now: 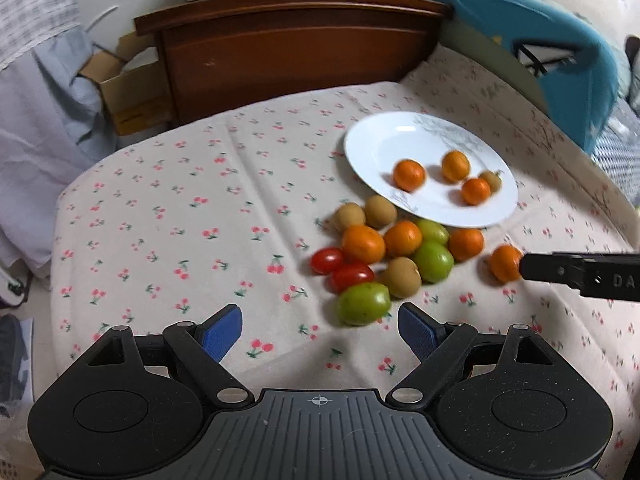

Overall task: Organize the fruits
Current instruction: 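Withdraw both tools from the plate, then grasp a green lime with the left gripper while the right gripper grasps an orange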

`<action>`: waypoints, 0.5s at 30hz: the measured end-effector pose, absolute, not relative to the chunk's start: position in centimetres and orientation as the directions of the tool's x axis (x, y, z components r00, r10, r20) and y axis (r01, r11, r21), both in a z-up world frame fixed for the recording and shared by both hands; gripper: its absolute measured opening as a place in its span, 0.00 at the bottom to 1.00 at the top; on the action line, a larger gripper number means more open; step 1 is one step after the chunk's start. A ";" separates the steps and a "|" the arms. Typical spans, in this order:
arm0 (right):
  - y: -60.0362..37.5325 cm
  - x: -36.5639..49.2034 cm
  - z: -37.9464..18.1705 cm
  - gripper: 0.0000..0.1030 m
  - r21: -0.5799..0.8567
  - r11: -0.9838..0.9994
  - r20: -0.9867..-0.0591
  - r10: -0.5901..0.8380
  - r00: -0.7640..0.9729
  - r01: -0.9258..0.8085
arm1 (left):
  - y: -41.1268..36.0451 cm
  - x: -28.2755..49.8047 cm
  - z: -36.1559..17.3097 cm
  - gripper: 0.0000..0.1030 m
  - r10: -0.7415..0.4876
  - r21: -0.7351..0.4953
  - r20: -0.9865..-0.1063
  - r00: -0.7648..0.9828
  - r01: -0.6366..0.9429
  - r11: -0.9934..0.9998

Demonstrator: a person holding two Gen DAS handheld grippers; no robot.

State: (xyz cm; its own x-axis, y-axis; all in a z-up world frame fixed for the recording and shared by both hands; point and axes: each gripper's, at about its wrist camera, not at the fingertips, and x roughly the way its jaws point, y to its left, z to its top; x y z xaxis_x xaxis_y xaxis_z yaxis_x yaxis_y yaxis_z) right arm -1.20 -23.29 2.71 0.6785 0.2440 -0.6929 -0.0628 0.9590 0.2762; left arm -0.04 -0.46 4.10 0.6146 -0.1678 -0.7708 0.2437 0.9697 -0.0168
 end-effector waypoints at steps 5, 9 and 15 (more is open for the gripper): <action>-22.7 -1.0 2.3 0.50 0.254 0.964 -0.703 0.237 0.671 -0.074 | -1.1 -0.2 3.1 0.84 -0.167 0.018 -0.769 0.617 0.282 0.959; -22.5 -0.7 1.9 0.50 0.250 0.965 -0.709 0.234 0.665 -0.072 | -1.2 -0.3 3.0 0.83 -0.200 0.006 -0.750 0.631 0.310 0.951; -22.3 -0.3 1.5 0.49 0.251 0.966 -0.712 0.229 0.663 -0.064 | -1.9 -0.2 2.5 0.82 -0.223 0.021 -0.739 0.636 0.353 0.935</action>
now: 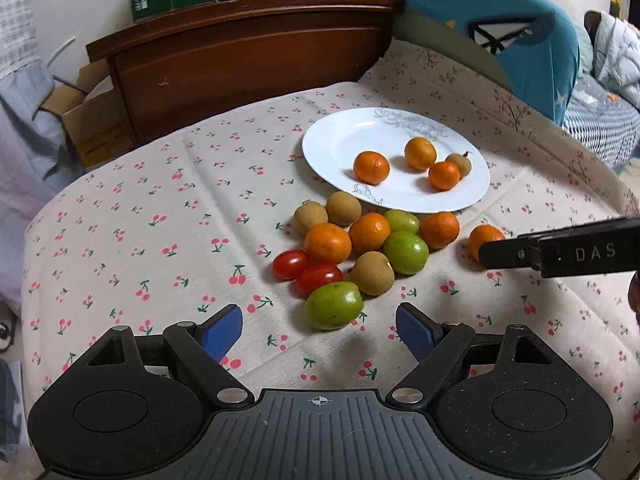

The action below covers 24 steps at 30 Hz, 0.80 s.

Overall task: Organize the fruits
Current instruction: 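Grasp a green lime with the left gripper while the right gripper grasps an orange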

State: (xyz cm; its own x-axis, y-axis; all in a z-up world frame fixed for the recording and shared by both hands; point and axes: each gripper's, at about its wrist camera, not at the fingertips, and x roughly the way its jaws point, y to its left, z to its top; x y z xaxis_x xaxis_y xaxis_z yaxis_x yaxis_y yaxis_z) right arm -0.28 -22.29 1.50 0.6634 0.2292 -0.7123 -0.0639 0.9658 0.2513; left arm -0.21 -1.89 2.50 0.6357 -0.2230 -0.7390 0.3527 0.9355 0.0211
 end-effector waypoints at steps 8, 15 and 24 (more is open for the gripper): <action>-22.0 0.1 0.9 0.49 0.259 0.964 -0.717 0.236 0.656 -0.063 | -1.5 0.5 1.8 0.65 -0.242 -0.019 -0.743 0.624 0.341 0.940; -21.7 0.4 0.6 0.40 0.261 0.963 -0.711 0.240 0.661 -0.069 | -1.7 1.0 1.4 0.53 -0.264 -0.056 -0.750 0.607 0.339 0.939; -21.8 0.4 0.5 0.29 0.260 0.963 -0.706 0.238 0.667 -0.069 | -2.1 1.0 1.2 0.32 -0.271 -0.053 -0.745 0.609 0.352 0.935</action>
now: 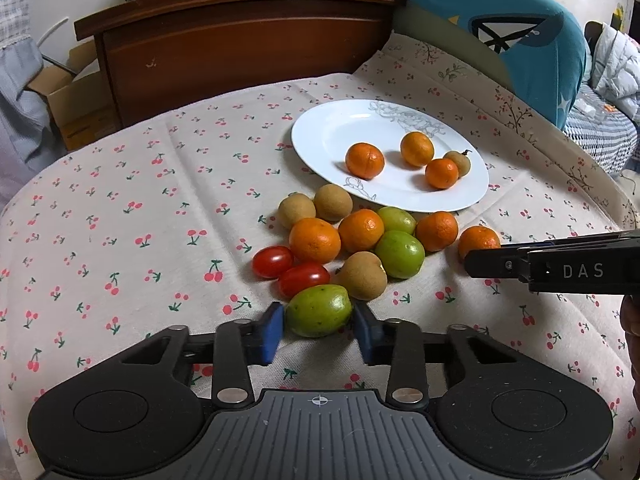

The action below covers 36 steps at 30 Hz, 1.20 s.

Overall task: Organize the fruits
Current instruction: 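Grasp a green lime with the left gripper while the right gripper grasps an orange, then carry the green lime and orange over the white plate with both grippers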

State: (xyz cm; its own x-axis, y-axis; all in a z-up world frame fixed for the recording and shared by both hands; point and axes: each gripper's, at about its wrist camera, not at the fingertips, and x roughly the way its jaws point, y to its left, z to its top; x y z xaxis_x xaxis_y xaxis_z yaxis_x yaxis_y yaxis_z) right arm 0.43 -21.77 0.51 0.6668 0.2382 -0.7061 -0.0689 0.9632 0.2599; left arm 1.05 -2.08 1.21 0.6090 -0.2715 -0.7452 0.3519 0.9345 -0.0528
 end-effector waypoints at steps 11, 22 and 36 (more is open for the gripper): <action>-21.5 -0.1 1.2 0.29 0.273 0.958 -0.693 0.263 0.671 -0.094 | -1.4 0.7 2.3 0.32 -0.244 -0.063 -0.737 0.631 0.295 0.954; -20.8 -0.9 2.6 0.29 0.287 0.949 -0.663 0.297 0.688 -0.133 | -1.3 0.3 4.6 0.32 -0.256 -0.110 -0.706 0.660 0.255 0.961; -20.7 -1.2 6.3 0.29 0.317 0.932 -0.578 0.337 0.743 -0.176 | -2.5 0.3 8.7 0.32 -0.286 -0.109 -0.622 0.729 0.282 0.953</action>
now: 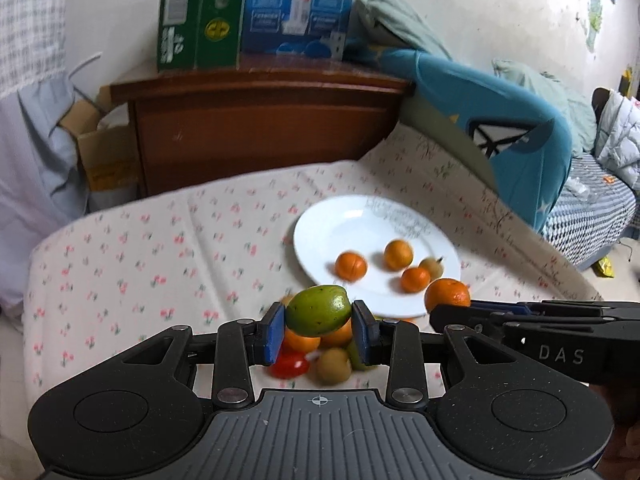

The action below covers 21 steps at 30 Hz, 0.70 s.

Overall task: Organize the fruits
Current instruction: 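Carry the green lime and orange over the white plate with both grippers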

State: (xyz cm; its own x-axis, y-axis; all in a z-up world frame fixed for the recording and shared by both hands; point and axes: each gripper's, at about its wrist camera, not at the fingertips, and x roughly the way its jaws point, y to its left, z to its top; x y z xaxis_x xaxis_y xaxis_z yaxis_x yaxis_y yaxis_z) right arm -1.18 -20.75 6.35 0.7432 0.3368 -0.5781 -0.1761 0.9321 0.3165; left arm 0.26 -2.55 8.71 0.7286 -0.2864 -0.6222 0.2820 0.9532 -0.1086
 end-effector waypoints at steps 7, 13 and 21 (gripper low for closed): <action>-21.5 0.4 8.4 0.29 0.311 0.933 -0.543 0.329 0.773 -0.180 | -3.4 2.5 10.3 0.32 -0.312 -0.109 -0.597 0.739 0.311 0.944; -23.1 2.4 9.1 0.29 0.306 0.940 -0.534 0.300 0.791 -0.150 | -4.2 5.5 10.2 0.32 -0.329 -0.118 -0.604 0.726 0.326 0.938; -25.4 5.8 8.6 0.29 0.331 0.940 -0.559 0.266 0.785 -0.083 | -5.5 9.2 9.2 0.32 -0.347 -0.139 -0.621 0.703 0.337 0.931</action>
State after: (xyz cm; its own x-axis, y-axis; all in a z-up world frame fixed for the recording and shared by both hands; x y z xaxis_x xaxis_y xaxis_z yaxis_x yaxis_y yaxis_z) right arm 5.85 -25.36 8.58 0.7853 0.2664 -0.5589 -0.0830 0.9398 0.3314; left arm 9.21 -5.55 9.16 0.7033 -0.3468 -0.6205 0.3368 0.9313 -0.1388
